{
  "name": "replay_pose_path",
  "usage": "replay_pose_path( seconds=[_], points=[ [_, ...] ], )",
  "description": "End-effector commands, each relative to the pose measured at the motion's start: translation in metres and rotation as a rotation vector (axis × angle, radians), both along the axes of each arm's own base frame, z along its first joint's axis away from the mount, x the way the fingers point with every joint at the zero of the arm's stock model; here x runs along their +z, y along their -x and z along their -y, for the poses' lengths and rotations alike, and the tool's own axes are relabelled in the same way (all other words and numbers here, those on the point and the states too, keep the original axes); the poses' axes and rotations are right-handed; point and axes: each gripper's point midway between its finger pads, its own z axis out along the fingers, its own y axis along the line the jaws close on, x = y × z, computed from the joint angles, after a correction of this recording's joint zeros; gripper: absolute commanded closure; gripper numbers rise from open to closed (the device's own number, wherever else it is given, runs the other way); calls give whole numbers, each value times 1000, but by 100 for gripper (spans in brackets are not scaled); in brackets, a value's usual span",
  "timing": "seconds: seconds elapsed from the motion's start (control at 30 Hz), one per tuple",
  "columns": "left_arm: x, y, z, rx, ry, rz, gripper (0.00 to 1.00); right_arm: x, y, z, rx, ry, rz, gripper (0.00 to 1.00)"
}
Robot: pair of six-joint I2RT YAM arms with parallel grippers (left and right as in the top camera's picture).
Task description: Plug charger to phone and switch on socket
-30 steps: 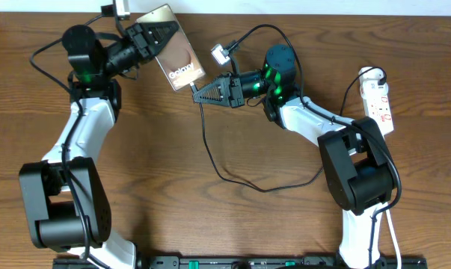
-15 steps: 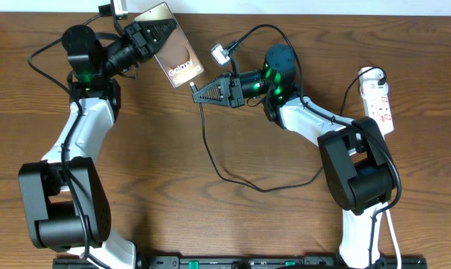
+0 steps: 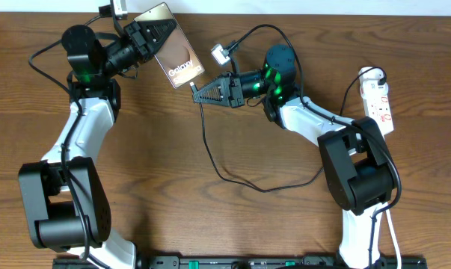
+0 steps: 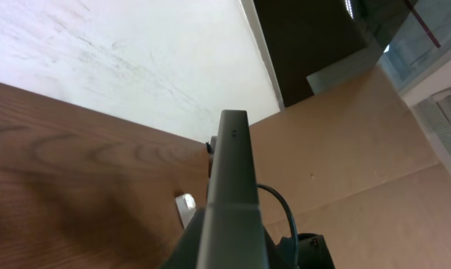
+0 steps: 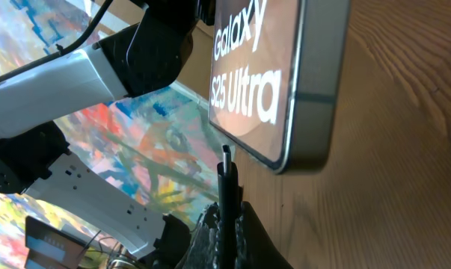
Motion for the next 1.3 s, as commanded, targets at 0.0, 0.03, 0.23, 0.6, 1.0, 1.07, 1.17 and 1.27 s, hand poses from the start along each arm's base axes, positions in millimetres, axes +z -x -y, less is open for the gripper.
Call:
replay_pose_path(
  seconds=[0.0,0.03,0.23,0.6,1.0,1.07,1.17,1.27],
  points=[
    [7,4,2,-33,5,12,93,2,-2,1,-5,-5,13,99],
    [7,4,2,-34,5,12,93,2,-2,1,-5,-5,13,99],
    [6,7,4,-56,3,12,92,2,-2,1,-5,-5,13,99],
    [6,11,20,-89,3,13,93,2,-2,1,-5,-6,16,99],
    [5,28,30,-201,-15,27,93,2,-2,1,-4,-5,15,99],
    [5,34,32,-239,-21,34,93,1,-2,1,-3,-4,12,99],
    [4,40,35,-278,-24,35,93,1,-2,1,-1,-2,8,99],
    [4,44,36,-303,-26,37,93,1,-1,1,0,-2,9,99]
  ],
)
